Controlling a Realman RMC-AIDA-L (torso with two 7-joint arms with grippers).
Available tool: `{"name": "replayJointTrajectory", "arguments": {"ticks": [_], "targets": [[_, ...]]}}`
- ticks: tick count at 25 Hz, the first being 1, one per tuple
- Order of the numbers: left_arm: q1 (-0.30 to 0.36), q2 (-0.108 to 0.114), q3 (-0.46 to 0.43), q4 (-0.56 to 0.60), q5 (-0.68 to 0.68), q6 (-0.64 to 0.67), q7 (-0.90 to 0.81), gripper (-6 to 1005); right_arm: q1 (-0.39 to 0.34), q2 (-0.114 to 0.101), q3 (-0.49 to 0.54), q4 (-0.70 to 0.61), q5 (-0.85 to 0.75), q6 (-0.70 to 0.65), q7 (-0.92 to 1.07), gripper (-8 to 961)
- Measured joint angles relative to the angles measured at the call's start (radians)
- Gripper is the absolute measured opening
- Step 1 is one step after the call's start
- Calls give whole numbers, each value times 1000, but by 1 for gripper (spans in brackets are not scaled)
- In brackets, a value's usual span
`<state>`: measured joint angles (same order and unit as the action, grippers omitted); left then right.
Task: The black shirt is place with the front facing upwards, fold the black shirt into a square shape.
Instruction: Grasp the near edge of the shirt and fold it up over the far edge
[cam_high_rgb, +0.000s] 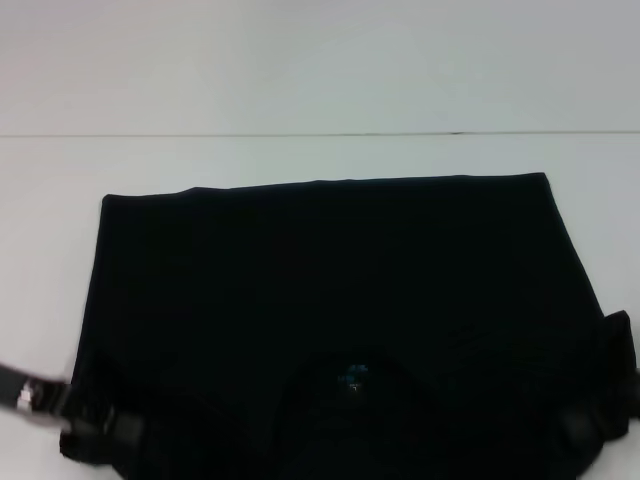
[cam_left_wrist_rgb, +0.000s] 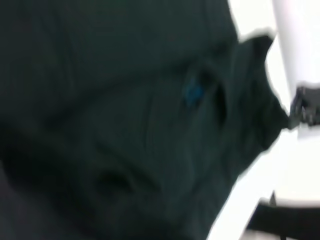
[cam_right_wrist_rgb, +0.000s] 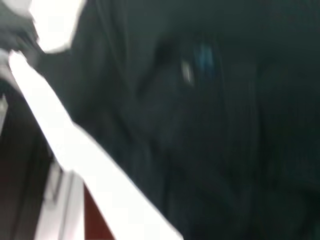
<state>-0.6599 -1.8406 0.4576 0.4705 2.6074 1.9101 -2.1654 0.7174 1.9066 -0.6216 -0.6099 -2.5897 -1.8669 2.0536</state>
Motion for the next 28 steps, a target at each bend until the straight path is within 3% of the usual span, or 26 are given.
{"name": "replayJointTrajectory", "arguments": {"ticks": [7,11,14,16,21,28], "targets": [[6,24,-325,-5,-28,-135,-73,12,6,-60,198,97,174,188,97,11],[30,23,-448,-23,-107,-280,-94,12,2,-70,250,167,313,349,114,11],[51,15,-474,-61,-190,-376,-83,12,-3,-48,257,193,399,462,109,11],[62,3,-475,-93,-247,-440,-63,12,-6,-22,257,200,441,549,103,11],[73,-61,-477,-119,-358,-599,5,13,1,38,257,228,515,743,57,11],[35,-107,-477,-125,-394,-729,104,13,21,95,250,237,584,885,-49,12]]}}
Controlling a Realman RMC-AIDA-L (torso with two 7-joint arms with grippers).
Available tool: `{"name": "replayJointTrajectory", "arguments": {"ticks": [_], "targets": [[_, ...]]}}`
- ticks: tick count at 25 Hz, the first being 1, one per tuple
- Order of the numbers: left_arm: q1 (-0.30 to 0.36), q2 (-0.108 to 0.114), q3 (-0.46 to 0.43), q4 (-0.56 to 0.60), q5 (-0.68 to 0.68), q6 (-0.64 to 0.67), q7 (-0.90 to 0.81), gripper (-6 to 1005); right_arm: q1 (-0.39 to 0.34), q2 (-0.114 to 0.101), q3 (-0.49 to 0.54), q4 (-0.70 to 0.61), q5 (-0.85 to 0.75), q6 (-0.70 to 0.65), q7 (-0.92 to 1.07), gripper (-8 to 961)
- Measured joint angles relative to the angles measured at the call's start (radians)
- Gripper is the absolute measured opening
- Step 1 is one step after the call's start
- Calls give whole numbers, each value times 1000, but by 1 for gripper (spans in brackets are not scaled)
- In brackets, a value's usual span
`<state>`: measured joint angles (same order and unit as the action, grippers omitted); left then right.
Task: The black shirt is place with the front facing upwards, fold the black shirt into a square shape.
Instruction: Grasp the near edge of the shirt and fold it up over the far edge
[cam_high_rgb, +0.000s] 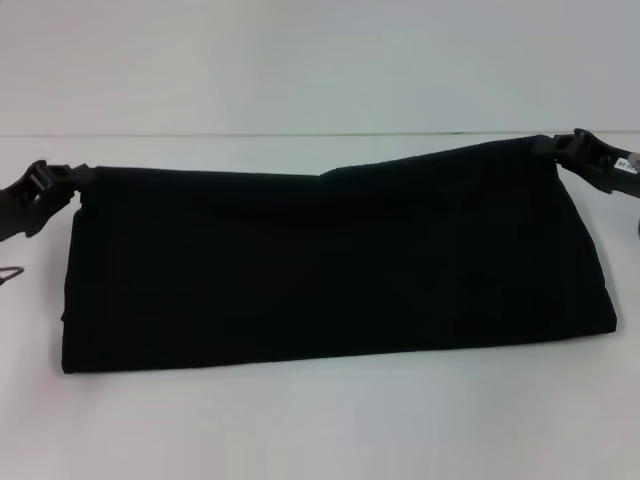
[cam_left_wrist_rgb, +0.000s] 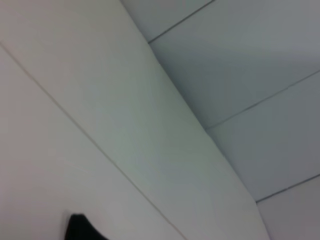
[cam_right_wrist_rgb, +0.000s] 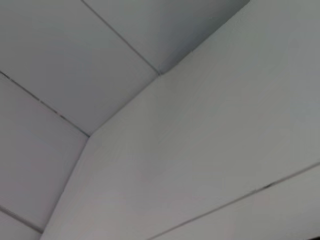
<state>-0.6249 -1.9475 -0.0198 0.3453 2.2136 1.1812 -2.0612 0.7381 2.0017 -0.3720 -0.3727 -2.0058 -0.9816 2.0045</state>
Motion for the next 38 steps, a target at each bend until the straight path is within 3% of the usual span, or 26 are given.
{"name": "replayJointTrajectory", "arguments": {"ticks": [4,13,19,24,28,36,38], "targets": [[-23,-15,2,-5,-46,-57,48,14,15,16,0,-3,21,48,-51,12],[-64,-29,8,-10,-72,-129,111,15,45,20,-1,-6,53,119,-76,12],[-82,-60,4,-11,-79,-218,165,15,62,49,-11,-1,54,216,-122,13],[-85,-91,5,-11,-172,-239,238,16,93,76,-48,-1,54,346,-164,13],[-98,-99,15,-11,-205,-250,263,16,112,84,-93,-1,55,407,-178,13],[-124,-120,25,-13,-218,-314,321,163,139,90,-107,0,55,468,-184,253],[-124,-120,25,-13,-218,-307,321,250,138,90,-107,0,56,466,-184,296]]}}
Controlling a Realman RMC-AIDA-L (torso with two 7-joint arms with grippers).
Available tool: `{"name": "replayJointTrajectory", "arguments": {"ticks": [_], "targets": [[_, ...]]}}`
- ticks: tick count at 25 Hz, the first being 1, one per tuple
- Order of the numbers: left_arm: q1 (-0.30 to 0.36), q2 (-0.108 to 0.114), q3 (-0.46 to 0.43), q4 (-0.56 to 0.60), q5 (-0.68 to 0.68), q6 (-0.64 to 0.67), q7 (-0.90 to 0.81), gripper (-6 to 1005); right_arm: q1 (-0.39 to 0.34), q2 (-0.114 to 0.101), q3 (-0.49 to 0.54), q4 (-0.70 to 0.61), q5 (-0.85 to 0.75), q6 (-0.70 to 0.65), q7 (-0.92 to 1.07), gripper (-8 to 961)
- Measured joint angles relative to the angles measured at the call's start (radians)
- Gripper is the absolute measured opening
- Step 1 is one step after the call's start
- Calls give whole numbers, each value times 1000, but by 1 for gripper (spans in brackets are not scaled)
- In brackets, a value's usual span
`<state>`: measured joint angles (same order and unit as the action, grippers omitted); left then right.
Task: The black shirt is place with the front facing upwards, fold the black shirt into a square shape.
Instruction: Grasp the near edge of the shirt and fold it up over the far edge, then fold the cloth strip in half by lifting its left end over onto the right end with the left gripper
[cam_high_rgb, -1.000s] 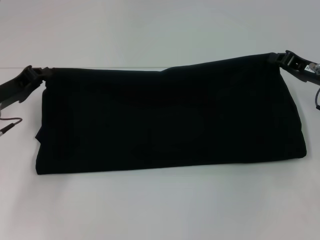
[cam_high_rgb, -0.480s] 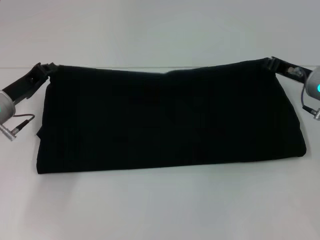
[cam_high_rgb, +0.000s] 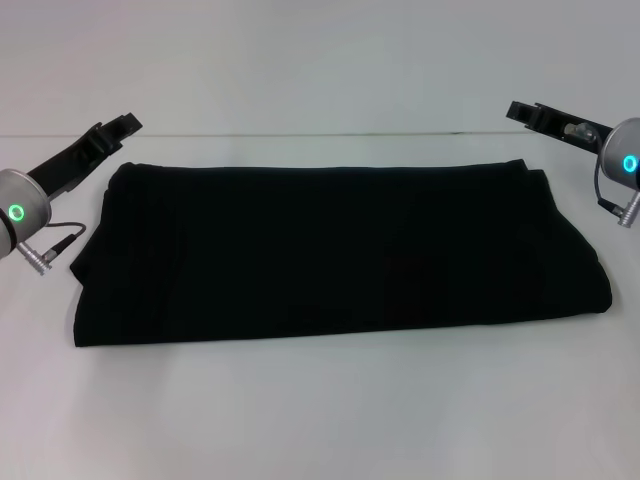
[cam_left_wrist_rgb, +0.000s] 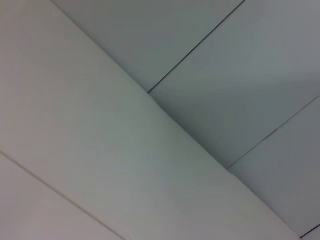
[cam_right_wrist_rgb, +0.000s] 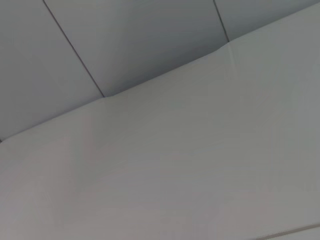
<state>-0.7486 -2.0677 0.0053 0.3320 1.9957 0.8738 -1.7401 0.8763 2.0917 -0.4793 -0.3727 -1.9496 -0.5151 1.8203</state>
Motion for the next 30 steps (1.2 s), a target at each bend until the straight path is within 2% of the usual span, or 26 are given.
{"name": "replayJointTrajectory", "arguments": {"ticks": [2,4,6,10,12,14,16,18,23,26,30], "targets": [[9,5,4,0,0,31,-6,337,-7,-3,-1,-2,0,-34,0,339],[33,20,19,-1,6,93,-44,430,-25,-11,-4,-10,-1,-114,-19,383],[63,42,54,-1,11,158,-111,529,-45,-22,-11,-13,-2,-231,-79,426],[139,105,197,12,13,296,-286,695,-87,-37,-62,-24,-7,-476,-248,592],[173,132,248,25,14,370,-365,762,-114,-34,-119,-43,-7,-567,-348,675],[210,150,292,55,16,447,-450,829,-140,-22,-164,-64,-8,-619,-429,718],[246,155,316,95,26,506,-528,834,-170,-6,-204,-85,-7,-650,-509,722],[276,154,326,134,49,555,-599,839,-185,1,-219,-86,-4,-668,-567,726],[352,151,323,196,112,663,-784,842,-208,7,-224,-76,-1,-724,-649,736],[375,145,322,212,133,654,-830,842,-217,7,-217,-64,9,-720,-659,743],[374,139,329,195,152,635,-858,842,-226,6,-213,-46,32,-708,-699,757]]}}
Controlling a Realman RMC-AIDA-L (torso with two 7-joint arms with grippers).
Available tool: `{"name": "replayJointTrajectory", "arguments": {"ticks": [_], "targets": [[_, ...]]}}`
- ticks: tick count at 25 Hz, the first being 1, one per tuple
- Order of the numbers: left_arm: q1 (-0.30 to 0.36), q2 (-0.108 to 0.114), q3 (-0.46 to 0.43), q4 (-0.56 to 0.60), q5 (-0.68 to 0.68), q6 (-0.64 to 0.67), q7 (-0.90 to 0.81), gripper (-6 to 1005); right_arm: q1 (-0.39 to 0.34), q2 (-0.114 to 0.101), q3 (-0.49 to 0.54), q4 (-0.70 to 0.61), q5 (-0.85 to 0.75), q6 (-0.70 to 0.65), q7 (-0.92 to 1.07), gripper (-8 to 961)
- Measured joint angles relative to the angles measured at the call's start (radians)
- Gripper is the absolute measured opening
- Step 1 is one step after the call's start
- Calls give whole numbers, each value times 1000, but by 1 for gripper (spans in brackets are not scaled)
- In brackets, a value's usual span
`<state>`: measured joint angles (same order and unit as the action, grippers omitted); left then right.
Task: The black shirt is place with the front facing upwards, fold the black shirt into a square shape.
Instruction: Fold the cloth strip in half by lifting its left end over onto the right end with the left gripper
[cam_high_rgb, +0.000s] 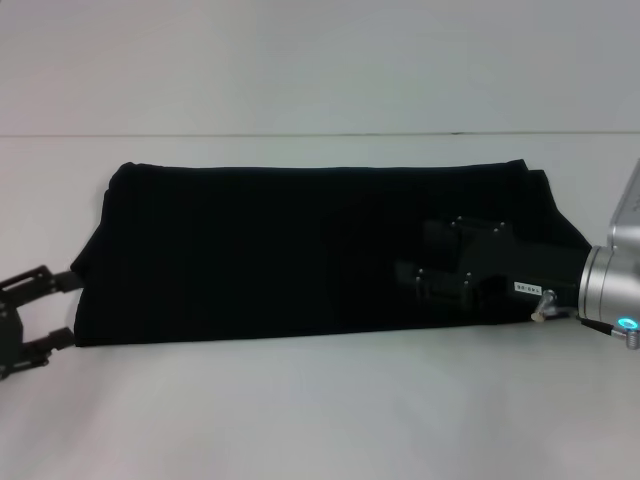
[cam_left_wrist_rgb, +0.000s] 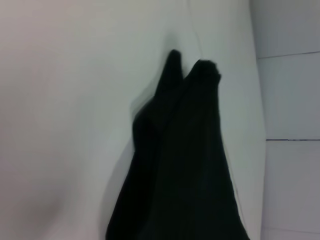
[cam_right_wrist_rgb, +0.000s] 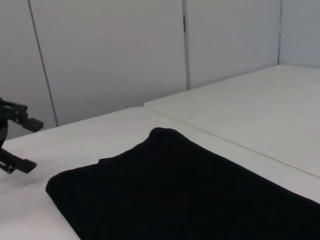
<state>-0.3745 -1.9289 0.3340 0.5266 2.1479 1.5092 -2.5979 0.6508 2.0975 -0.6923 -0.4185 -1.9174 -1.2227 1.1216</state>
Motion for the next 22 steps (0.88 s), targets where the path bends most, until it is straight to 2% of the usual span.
{"name": "replayJointTrajectory", "arguments": {"ticks": [6,22], "targets": [[-7,0,2,-46,33,-46,-40,843,-6,1,0,21,6,15,-57,777],[-20,-10,4,-63,53,-164,-54,842,-7,1,1,34,6,15,-59,777]]}}
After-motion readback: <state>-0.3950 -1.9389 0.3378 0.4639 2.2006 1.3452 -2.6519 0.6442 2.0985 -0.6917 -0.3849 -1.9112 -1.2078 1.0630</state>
